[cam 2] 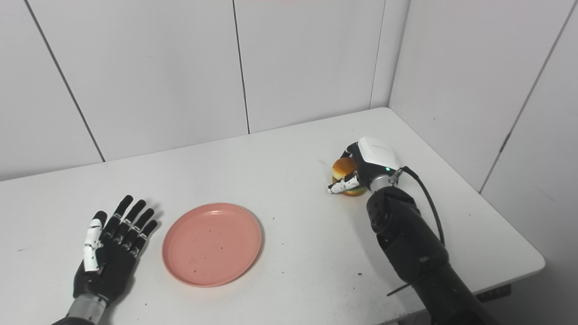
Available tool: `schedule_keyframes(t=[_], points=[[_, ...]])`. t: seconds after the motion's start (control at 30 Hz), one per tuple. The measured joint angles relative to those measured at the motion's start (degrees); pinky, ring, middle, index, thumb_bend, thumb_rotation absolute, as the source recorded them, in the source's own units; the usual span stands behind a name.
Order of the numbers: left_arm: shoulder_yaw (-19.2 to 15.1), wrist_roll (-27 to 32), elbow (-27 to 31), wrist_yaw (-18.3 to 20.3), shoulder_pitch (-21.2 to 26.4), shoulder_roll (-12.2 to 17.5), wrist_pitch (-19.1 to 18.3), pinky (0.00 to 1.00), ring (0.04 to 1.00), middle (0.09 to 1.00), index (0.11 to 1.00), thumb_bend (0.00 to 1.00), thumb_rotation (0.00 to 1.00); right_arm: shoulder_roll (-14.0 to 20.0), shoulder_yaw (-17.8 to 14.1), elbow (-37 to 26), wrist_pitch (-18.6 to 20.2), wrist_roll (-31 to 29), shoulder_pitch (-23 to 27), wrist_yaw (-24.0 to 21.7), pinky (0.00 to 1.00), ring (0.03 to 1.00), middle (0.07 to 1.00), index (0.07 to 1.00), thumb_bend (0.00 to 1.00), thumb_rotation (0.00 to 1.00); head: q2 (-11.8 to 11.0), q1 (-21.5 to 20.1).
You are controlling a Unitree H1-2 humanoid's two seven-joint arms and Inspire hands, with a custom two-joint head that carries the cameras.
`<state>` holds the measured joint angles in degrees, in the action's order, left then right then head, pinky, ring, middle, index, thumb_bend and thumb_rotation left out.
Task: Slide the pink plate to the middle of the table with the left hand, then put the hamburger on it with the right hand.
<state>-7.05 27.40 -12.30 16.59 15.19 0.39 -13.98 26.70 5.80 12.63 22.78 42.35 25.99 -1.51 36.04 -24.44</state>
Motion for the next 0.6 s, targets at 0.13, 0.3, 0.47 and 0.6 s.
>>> schedule_keyframes(t=[0.13, 0.3, 0.47, 0.6], points=[[0.16, -0.01, 0.0, -0.08, 0.0, -0.05, 0.0, 0.95, 0.925, 0.932, 0.932, 0.35, 1.0, 0.46, -0.47, -3.08, -0.02, -1.01, -0.17, 0.01, 0.29, 0.372, 0.457, 0.49, 0.5, 0.14, 0.09, 0.7], [0.47, -0.42, 0.35, -0.93, -0.03, -0.64, 0.0, 0.92, 0.904, 0.909, 0.907, 0.35, 1.0, 0.49, -0.23, -9.4, -0.41, -2.09, -0.76, -0.58, 0.28, 0.369, 0.436, 0.487, 0.5, 0.13, 0.52, 4.3], [1.57, -1.58, 1.65, -2.89, -0.57, -1.9, 0.0, 0.91, 0.892, 0.899, 0.899, 0.36, 1.0, 0.17, 1.91, -14.89, -0.3, -1.9, -0.6, -4.38, 0.31, 0.389, 0.45, 0.486, 0.5, 0.14, 1.05, 7.46], [2.58, -2.75, 1.99, -3.83, -0.73, -3.2, 0.03, 0.89, 0.885, 0.893, 0.895, 0.36, 1.0, -1.53, 4.29, -18.8, 0.07, -1.03, -0.01, -6.96, 0.29, 0.38, 0.454, 0.488, 0.5, 0.14, 1.76, 11.86]])
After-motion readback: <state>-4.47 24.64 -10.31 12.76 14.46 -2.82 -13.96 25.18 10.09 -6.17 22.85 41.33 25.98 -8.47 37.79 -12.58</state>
